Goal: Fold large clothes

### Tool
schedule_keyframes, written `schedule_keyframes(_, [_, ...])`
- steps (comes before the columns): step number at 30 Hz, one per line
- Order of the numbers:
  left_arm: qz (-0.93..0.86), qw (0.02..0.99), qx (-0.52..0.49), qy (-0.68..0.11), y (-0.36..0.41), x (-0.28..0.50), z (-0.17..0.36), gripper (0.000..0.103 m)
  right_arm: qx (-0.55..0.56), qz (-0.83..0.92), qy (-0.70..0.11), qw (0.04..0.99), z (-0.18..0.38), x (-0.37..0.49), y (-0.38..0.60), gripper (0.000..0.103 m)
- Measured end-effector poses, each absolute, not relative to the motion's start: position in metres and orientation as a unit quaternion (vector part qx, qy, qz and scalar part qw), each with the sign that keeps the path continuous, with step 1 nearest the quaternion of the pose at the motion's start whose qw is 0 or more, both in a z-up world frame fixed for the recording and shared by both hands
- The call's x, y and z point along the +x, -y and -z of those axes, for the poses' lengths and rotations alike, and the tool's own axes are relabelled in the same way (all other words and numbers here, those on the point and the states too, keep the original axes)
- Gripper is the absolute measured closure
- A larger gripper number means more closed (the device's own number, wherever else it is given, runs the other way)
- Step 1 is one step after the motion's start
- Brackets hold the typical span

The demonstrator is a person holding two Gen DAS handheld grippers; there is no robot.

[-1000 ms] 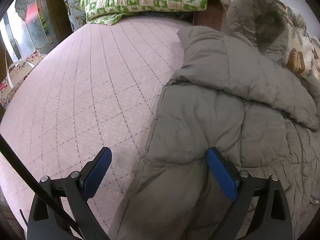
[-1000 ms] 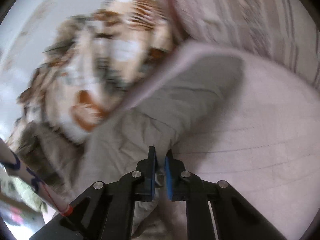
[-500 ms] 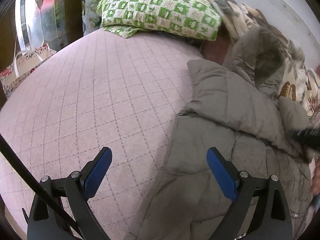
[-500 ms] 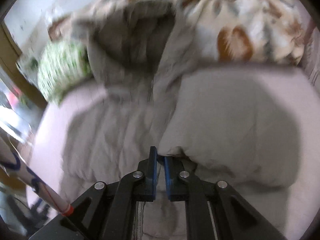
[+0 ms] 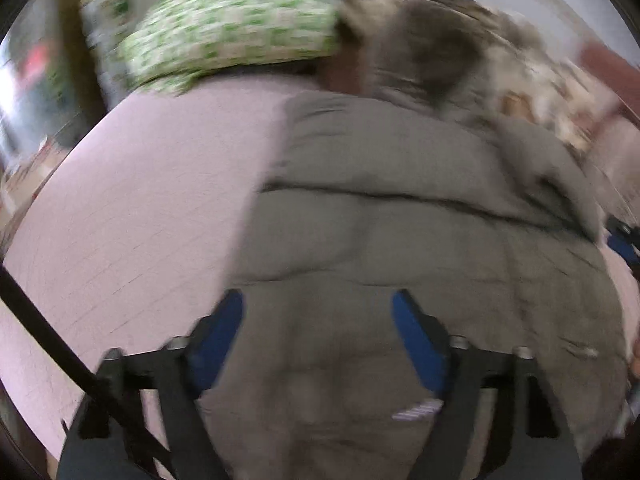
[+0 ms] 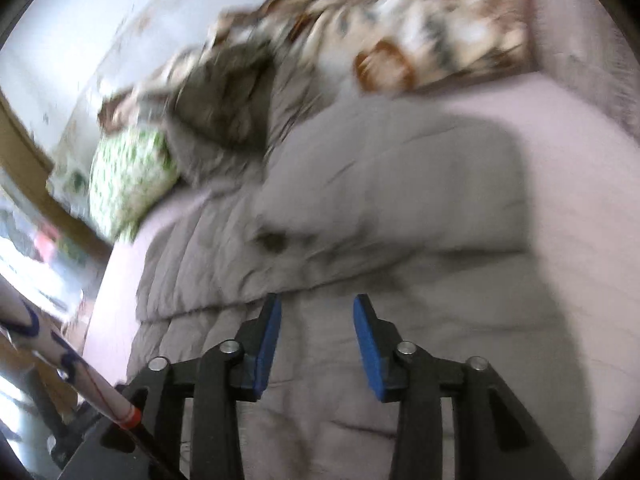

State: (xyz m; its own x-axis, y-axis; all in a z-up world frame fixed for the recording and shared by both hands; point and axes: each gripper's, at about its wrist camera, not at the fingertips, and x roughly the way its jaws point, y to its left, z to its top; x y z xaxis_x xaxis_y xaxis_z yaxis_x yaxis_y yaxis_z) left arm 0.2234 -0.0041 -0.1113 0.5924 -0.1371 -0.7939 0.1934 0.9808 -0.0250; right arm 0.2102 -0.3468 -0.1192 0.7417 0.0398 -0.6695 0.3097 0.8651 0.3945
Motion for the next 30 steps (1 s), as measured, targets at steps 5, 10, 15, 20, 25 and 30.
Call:
schedule_keyframes(5, [0.155, 0.895, 0.101, -0.406, 0.102, 0.219, 0.076, 0.034, 0.296, 0.119, -0.303, 0.898, 0.130, 0.180, 0.407, 0.057])
schedule_keyframes(10, [0.206, 0.882, 0.134, -0.403, 0.205, 0.237, 0.069, 0.034, 0.429, 0.107, -0.265, 0.857, 0.135, 0.165, 0.479, 0.057])
schedule_keyframes(15, [0.250, 0.854, 0.183, -0.418, 0.292, 0.248, 0.081, 0.034, 0.462, 0.164, -0.225, 0.842, 0.131, 0.143, 0.516, 0.047])
schedule_keyframes(20, [0.285, 0.832, 0.210, -0.427, 0.366, 0.257, 0.094, 0.033, 0.509, 0.174, -0.200, 0.819, 0.133, 0.122, 0.545, 0.047])
schedule_keyframes(25, [0.287, 0.817, 0.244, -0.436, 0.418, 0.260, 0.116, 0.033, 0.521, 0.175, -0.183, 0.815, 0.128, 0.109, 0.558, 0.047])
schedule_keyframes(30, [0.252, 0.813, 0.303, -0.429, 0.447, 0.269, 0.141, 0.037, 0.523, 0.169, -0.187, 0.815, 0.129, 0.113, 0.560, 0.047])
